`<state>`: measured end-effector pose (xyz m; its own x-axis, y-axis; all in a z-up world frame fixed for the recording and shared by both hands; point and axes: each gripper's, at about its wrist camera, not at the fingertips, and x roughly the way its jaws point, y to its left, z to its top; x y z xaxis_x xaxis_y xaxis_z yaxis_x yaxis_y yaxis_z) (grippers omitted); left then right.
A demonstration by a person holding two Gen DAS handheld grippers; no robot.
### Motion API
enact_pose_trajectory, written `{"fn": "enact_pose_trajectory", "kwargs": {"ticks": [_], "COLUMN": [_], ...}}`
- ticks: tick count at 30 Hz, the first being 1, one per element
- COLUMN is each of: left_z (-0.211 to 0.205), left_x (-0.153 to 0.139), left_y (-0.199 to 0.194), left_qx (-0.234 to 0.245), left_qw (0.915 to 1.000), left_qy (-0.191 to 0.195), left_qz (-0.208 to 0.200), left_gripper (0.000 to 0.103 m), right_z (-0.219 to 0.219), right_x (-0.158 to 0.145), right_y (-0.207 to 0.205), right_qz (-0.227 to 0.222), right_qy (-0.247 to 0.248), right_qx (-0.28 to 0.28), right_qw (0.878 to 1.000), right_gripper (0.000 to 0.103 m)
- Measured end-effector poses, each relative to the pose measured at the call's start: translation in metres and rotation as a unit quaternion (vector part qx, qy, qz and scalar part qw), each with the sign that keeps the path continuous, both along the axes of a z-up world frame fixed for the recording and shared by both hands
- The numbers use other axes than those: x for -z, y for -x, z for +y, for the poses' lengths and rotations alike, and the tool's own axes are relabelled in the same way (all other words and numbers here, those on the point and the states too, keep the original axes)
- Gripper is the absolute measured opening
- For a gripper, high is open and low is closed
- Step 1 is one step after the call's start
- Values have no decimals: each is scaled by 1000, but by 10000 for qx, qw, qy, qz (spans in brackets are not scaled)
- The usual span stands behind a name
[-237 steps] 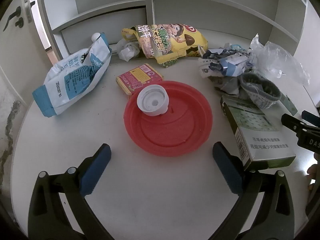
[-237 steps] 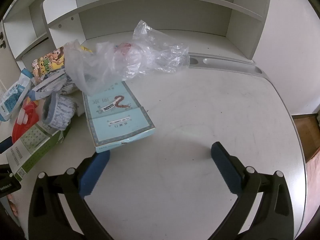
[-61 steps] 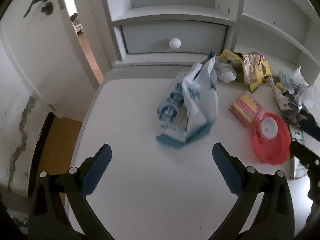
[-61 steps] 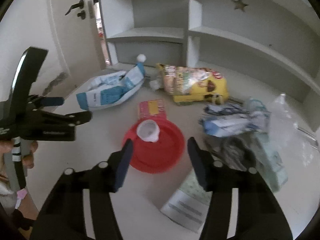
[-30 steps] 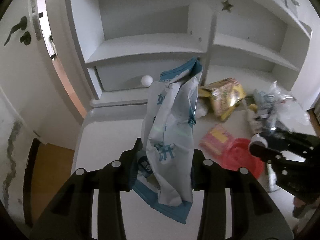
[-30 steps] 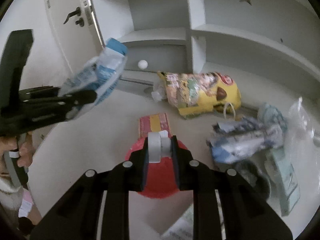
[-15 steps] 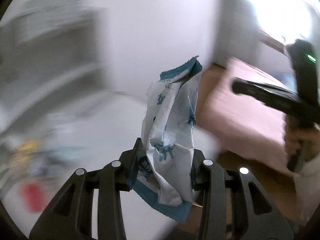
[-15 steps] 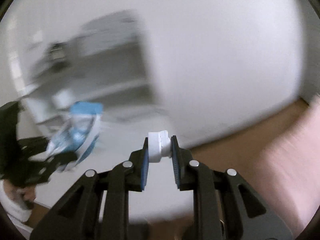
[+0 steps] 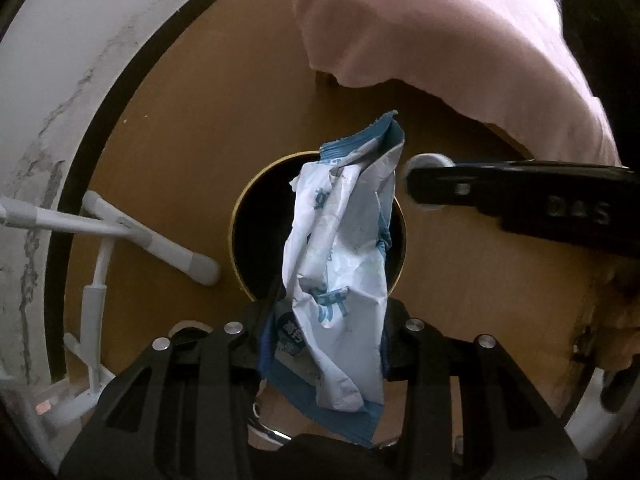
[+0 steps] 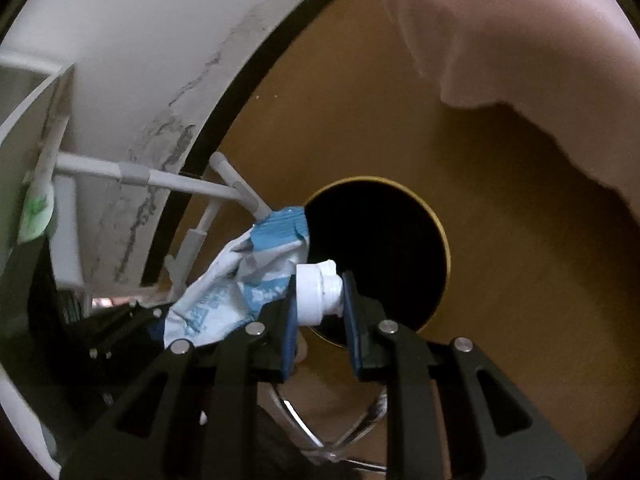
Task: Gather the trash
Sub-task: 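Carry the snack bag and white cap over the floor bin, then open both tools to drop the bag and cap into the bin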
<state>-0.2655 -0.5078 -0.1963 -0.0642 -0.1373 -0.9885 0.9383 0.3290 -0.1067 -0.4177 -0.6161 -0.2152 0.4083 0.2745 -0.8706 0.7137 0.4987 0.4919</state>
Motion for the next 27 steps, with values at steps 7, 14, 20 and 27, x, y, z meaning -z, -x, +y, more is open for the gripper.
{"fn": "enact_pose_trajectory", "kwargs": {"ticks": [7, 14, 20, 27], "left_z": [3, 4, 54, 170], "left_x": [18, -31, -186, -310], "left_y": [-1, 14, 59, 15], "left_qx": [-255, 95, 511, -631], "left_qw": [9991, 9909, 9406, 8886], "left_qy": [114, 1189, 3243, 3883], "left_qz": [-316, -630, -864, -2360], "left_gripper": [90, 93, 96, 97], "right_z": [-10, -29, -2, 64], "right_x": [2, -41, -165, -258], "right_y": [-3, 14, 47, -6], "right_qz": [21, -104, 288, -198], "right_qy": [-146, 501, 4000, 5395], "right_qx": [29, 351, 1005, 663], "right_qw": [9999, 9981, 9105, 8391], "right_gripper": [69, 78, 96, 96]}}
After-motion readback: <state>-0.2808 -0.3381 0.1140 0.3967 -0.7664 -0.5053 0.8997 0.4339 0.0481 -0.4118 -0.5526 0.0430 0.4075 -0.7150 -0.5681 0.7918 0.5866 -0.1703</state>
